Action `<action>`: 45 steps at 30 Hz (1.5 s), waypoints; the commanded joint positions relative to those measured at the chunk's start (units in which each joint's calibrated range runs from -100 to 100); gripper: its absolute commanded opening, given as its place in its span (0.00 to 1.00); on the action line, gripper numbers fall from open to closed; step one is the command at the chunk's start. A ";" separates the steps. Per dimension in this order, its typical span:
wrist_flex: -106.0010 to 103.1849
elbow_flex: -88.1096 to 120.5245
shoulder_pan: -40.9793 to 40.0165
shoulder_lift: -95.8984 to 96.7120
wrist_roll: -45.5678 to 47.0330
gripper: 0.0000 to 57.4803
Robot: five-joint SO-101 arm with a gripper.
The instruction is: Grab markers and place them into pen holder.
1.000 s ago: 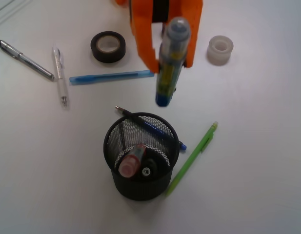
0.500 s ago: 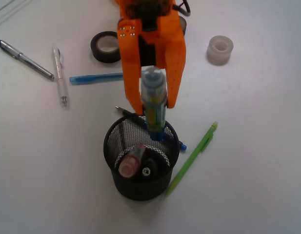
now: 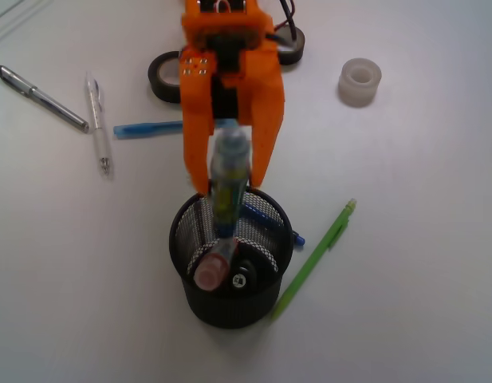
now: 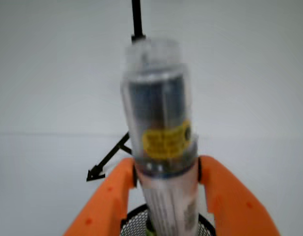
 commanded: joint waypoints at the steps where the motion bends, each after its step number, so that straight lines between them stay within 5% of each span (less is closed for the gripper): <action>1: -3.90 -0.25 -0.06 -4.56 0.15 0.26; 19: -1.98 -0.25 0.16 -10.59 4.10 0.27; 33: 52.44 15.70 3.23 -43.32 4.93 0.27; 45: 62.59 46.76 9.88 -69.50 4.64 0.27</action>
